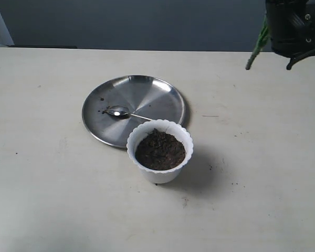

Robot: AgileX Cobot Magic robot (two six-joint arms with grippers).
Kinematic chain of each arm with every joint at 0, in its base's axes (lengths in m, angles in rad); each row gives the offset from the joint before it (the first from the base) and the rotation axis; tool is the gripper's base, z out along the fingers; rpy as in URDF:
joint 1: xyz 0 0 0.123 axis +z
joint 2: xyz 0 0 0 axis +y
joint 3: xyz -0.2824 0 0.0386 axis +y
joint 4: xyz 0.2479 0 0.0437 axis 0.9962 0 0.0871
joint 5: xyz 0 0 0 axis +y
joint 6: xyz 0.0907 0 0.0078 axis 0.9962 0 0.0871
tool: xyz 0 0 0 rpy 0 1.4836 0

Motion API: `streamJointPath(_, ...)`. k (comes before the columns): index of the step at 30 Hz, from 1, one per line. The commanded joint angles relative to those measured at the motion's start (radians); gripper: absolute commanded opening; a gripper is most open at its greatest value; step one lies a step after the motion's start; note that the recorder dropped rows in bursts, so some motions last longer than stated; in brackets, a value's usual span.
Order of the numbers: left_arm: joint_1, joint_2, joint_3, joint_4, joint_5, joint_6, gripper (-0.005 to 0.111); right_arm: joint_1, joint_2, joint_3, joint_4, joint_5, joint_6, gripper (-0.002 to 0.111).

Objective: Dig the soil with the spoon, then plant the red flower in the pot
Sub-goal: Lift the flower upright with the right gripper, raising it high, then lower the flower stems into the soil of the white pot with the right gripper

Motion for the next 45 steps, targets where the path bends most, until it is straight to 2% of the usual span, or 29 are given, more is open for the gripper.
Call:
streamJointPath(1,-0.006,-0.005,-0.004,0.002,-0.005,-0.004,0.0,-0.005,-0.003,-0.021,-0.006,-0.031,0.131,-0.001)
streamJointPath(4,-0.006,-0.005,-0.004,0.002,-0.005,-0.004,0.0,-0.005,-0.003,-0.023,-0.006,-0.107,0.083,-0.001)
streamJointPath(8,-0.006,-0.005,-0.004,0.002,-0.005,-0.004,0.0,-0.005,-0.003,-0.026,-0.006,-0.288,-0.239,-0.001)
streamJointPath(10,-0.006,-0.005,-0.004,0.002,-0.005,-0.004,0.0,-0.005,-0.003,-0.027,-0.006,-0.303,-0.355,-0.001)
streamJointPath(12,-0.006,-0.005,-0.004,0.002,-0.005,-0.004,0.0,-0.005,-0.003,-0.046,0.091,-0.305,-0.489,-0.001)
streamJointPath(17,-0.006,-0.005,-0.004,0.002,-0.005,-0.004,0.0,-0.005,-0.007,-0.138,0.482,-0.313,-0.772,-0.001)
streamJointPath(20,-0.006,-0.005,-0.004,0.002,-0.005,-0.004,0.0,-0.003,-0.025,-0.144,0.543,-0.402,-0.8,-0.001)
streamJointPath(28,-0.006,-0.005,-0.004,0.002,-0.005,-0.004,0.0,-0.003,-0.087,-0.105,0.658,-0.505,-0.865,-0.001)
streamJointPath(35,-0.006,-0.005,-0.004,0.002,-0.005,-0.004,0.0,-0.005,-0.213,0.08,0.697,-0.808,-0.967,-0.001)
streamJointPath(37,-0.006,-0.005,-0.004,0.002,-0.005,-0.004,0.0,-0.005,-0.22,0.154,0.985,-0.996,-1.336,-0.001)
streamJointPath(38,-0.006,-0.005,-0.004,0.002,-0.005,-0.004,0.0,0.004,-0.22,0.227,1.174,-1.134,-1.614,-0.001)
streamJointPath(40,-0.006,-0.005,-0.004,0.002,-0.005,-0.004,0.0,0.019,-0.212,0.337,1.363,-1.325,-1.831,-0.001)
streamJointPath(42,-0.006,-0.005,-0.004,0.002,-0.005,-0.004,0.0,-0.004,-0.197,0.422,1.415,-1.514,-1.826,-0.001)
streamJointPath(45,-0.006,-0.005,-0.004,0.002,-0.005,-0.004,0.0,-0.007,-0.158,0.457,1.372,-1.734,-1.765,-0.001)
